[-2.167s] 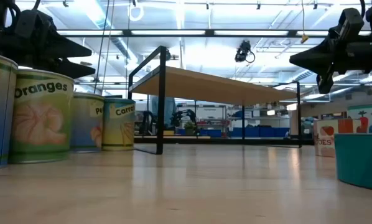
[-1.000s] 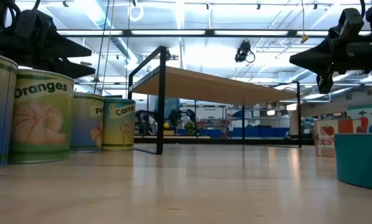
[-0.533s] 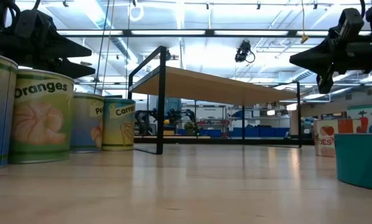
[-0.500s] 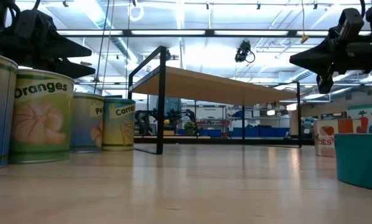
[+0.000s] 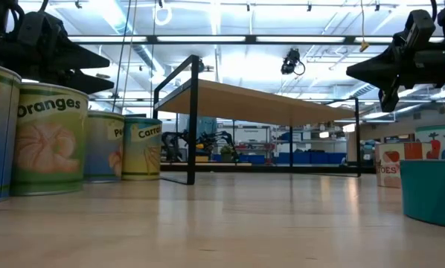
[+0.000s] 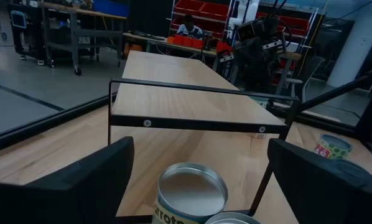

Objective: Pick and place cans onto a shelf

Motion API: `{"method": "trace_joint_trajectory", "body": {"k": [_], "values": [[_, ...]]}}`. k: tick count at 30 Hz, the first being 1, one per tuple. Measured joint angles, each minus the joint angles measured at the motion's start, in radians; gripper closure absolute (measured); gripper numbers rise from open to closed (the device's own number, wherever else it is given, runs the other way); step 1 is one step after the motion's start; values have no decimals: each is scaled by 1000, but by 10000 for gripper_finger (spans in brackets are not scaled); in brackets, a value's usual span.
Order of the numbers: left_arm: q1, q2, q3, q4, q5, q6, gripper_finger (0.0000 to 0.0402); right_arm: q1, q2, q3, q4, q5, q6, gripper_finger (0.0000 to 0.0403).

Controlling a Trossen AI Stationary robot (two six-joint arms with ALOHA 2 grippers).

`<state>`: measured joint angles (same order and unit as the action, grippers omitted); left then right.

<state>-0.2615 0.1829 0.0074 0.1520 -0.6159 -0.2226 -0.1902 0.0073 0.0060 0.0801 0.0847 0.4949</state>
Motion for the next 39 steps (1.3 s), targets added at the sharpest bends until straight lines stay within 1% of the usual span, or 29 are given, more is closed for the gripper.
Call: {"method": "trace_joint_trajectory", "body": {"k": [13,15,17,21,23,28,33,39], "values": [[0,0,0,9,0,0,28,0,0,0,0,3,-1,377],[0,0,0,19,0,-4,28,0,0,0,1,42,0,377],[0,0,0,57,1,-63,28,-1,0,0,28,94,39,377],[0,0,0,194,-1,-345,28,-1,0,0,141,170,196,377],[0,0,0,253,-13,-423,28,-1,0,0,192,202,246,377],[0,0,0,349,-18,-449,28,-1,0,0,333,207,342,377],[0,0,0,414,-18,-474,28,-1,0,0,448,210,340,377],[0,0,0,468,-18,-474,28,-1,0,0,495,215,358,377]]}}
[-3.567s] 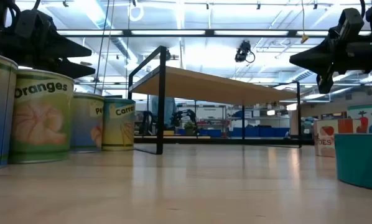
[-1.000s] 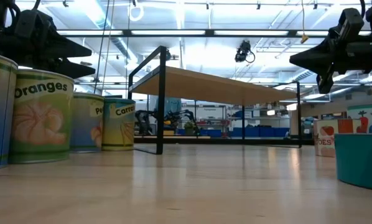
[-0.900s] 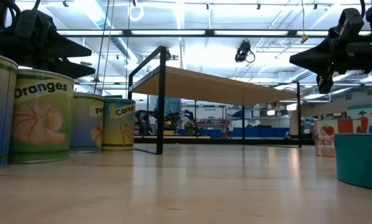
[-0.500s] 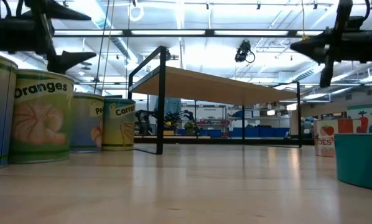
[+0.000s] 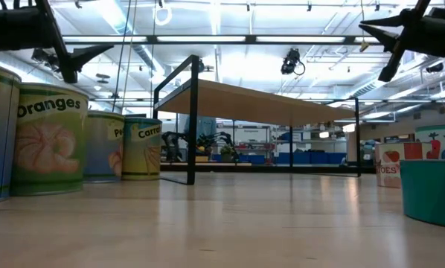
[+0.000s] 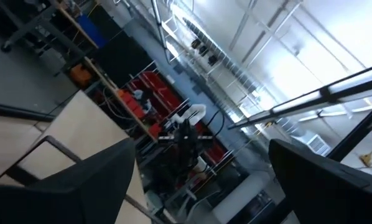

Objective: Pick and place cans onto a shelf
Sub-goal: Put the canned mixed vegetables on the shelf

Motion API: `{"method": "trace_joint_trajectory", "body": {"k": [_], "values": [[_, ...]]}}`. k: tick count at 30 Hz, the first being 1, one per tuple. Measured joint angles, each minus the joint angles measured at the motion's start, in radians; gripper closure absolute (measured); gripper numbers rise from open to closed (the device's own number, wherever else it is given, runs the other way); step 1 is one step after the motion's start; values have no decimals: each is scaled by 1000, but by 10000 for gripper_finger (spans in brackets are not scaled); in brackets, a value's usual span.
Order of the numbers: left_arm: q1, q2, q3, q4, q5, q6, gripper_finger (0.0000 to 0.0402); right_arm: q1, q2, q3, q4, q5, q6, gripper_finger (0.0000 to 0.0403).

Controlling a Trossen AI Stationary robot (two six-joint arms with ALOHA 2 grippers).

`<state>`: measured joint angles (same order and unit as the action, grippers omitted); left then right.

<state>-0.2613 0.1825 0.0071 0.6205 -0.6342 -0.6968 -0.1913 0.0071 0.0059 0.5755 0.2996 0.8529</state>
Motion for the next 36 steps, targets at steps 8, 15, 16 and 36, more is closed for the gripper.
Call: {"method": "trace_joint_trajectory", "body": {"k": [8,15,16,36], "values": [[0,0,0,6,-9,1,28,0,0,0,0,-20,173,377],[-1,0,0,11,-79,1,28,0,0,0,0,-11,287,377],[-1,0,0,14,-107,0,28,0,0,0,0,-6,296,377],[0,35,129,26,-73,170,28,0,171,316,-368,-142,-2,394]]}}
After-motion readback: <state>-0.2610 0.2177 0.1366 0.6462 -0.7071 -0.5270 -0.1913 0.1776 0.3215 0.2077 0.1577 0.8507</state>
